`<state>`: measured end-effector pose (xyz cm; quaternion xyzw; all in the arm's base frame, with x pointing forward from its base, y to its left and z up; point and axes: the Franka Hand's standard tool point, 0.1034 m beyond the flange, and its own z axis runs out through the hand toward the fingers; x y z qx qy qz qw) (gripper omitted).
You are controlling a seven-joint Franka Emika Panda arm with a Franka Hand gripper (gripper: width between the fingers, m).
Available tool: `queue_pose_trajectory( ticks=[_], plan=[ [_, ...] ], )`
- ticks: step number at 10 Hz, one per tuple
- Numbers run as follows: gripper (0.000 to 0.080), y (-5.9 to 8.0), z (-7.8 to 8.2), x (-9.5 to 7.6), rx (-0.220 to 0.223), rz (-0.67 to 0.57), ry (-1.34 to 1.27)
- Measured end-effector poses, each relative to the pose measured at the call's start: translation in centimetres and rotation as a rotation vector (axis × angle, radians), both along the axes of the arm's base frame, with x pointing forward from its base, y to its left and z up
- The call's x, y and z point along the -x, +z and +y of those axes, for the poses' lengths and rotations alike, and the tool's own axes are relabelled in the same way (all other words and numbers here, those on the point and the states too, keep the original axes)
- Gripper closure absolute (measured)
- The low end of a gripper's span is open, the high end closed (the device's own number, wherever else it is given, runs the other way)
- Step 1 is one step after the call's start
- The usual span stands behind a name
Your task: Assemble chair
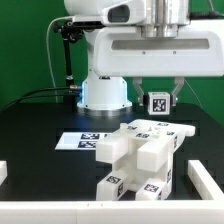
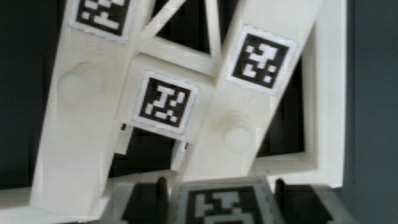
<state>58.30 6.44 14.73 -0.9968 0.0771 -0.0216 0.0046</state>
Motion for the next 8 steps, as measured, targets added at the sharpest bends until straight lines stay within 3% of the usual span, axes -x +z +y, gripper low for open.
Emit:
queue_pose_trajectory(
  ticks=[3,8],
  plan=[
    [0.0518,-1.1,1.1,0.7,0.001,-0.002,-0.003],
    [0.0518,-2.6,0.9,1.2,0.011,0.0,-0.002]
  ],
)
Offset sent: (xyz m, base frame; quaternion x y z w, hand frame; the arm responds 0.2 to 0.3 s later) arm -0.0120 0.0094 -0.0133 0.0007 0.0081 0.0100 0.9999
